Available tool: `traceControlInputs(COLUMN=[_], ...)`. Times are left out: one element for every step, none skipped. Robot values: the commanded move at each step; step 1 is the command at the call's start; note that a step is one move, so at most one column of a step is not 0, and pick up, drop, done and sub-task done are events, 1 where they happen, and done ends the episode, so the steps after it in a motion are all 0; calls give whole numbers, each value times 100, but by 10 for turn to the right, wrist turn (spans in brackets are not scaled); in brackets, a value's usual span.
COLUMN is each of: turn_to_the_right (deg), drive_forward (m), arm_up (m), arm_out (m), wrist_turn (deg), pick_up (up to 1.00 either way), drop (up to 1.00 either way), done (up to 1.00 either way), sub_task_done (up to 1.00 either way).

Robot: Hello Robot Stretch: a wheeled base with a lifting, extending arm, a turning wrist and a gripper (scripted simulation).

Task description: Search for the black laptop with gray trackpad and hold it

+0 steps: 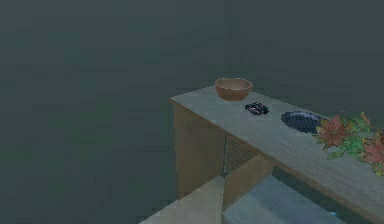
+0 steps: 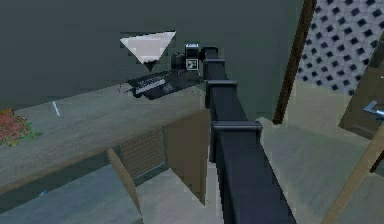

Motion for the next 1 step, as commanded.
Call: traceControlInputs(turn_to_the_right=[0], drive_forward=[0], arm_up=[0], arm_out=[0], wrist_turn=[0], pick_up=[0], drop=[0], done=[100], sub_task_done=[0])
